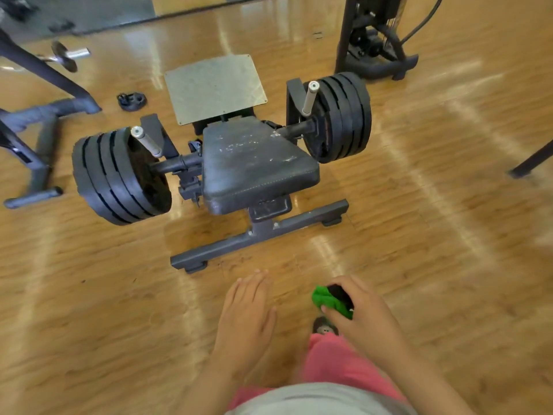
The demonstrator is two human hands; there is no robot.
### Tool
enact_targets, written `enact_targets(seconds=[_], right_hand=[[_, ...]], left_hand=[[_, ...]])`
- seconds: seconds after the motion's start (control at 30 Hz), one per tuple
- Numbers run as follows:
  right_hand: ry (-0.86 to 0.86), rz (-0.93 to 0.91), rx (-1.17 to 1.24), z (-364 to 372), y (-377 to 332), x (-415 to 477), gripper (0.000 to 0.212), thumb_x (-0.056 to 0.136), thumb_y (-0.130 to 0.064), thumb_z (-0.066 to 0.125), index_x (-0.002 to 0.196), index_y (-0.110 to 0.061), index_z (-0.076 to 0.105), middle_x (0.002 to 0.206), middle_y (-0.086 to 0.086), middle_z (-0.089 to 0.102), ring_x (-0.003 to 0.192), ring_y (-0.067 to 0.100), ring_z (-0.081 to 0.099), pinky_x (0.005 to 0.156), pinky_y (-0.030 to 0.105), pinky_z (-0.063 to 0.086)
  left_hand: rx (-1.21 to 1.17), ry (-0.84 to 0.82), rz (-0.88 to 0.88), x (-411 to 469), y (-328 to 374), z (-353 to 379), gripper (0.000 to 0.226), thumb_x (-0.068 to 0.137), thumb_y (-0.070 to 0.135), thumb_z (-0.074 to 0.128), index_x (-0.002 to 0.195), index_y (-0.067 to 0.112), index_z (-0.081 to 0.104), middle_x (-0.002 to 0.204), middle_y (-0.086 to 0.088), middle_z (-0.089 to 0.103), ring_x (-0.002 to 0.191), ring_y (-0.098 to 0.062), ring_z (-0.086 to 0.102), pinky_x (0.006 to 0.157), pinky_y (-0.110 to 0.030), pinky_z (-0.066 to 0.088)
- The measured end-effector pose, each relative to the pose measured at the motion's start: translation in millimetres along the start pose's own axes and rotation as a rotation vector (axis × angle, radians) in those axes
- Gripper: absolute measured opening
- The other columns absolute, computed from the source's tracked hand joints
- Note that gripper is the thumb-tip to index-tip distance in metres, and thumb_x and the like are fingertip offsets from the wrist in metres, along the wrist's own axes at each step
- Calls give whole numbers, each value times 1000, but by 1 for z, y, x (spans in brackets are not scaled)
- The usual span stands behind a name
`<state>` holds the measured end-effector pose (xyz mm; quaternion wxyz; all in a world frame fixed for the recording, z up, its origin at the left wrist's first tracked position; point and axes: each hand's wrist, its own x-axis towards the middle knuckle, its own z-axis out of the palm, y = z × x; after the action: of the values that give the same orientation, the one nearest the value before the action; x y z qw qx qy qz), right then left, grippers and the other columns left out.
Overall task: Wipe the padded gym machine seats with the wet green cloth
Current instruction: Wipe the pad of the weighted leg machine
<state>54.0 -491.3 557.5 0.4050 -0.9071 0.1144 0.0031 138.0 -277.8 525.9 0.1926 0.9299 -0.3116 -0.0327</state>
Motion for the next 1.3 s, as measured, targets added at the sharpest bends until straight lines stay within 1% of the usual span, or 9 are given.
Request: enact_targets(seconds=[0.2,0.3,0.4,0.5,0.63,0.87,1.03,1.17,1.3], right_hand=[[-46,-67,-80,-75,28,82,20,84,-21,73,98,-25,60,91,-19,49,91,-2,47,73,18,41],[-68,-127,-142,-96,28,122,20,84,-21,73,99,-23,60,92,-16,50,89,1,47,74,21,41],[-31,-149,-103,-99,20,150,25,82,-19,73,104,-24,60,96,-19,51,93,5,48,79,18,40],[31,-138,-7,-84,6,167,23,83,-18,73,102,-25,61,96,-19,53,92,2,51,77,18,42],[216,-66,128,-49,-14,187,22,85,-18,72,97,-29,57,92,-16,54,89,1,53,70,14,41],[447,37,150,-7,-26,216,25,86,-18,71,99,-31,54,91,-15,52,86,6,51,69,23,40],[530,124,190,13,-38,212,22,86,-18,71,104,-25,59,94,-9,54,88,12,54,71,31,48],[527,80,256,47,-63,206,27,84,-14,73,104,-27,60,97,-16,52,91,8,55,72,33,51],[439,-60,165,74,-75,200,30,81,-12,76,106,-18,63,96,-12,52,88,11,54,75,22,45]], left_hand=[[-40,138,-67,90,38,-4,43,90,26,50,131,17,49,140,1,50,134,-15,39,111,-40,27],[-23,165,-132,105,34,-8,44,91,29,44,132,14,51,142,0,49,135,-15,38,111,-43,32],[-7,195,-213,108,26,-10,54,91,29,45,141,12,41,151,-3,38,141,-17,32,113,-40,30],[17,255,-270,117,16,-18,62,90,27,50,145,9,31,156,-8,27,145,-23,24,116,-34,21],[56,300,-263,131,-18,-35,63,89,26,53,145,10,30,157,-10,25,145,-27,24,115,-38,21],[17,230,-301,148,-83,-48,59,98,40,31,146,7,33,155,-8,29,144,-18,21,115,-47,29],[-73,101,-192,161,-117,-45,75,95,63,15,149,13,32,157,1,27,146,-10,14,120,-38,19],[-213,146,-158,163,-125,-40,65,96,53,29,146,12,36,153,3,29,145,-10,17,119,-34,20],[-260,181,-148,164,-125,-36,61,97,49,33,144,11,37,151,2,31,144,-11,20,117,-29,19]])
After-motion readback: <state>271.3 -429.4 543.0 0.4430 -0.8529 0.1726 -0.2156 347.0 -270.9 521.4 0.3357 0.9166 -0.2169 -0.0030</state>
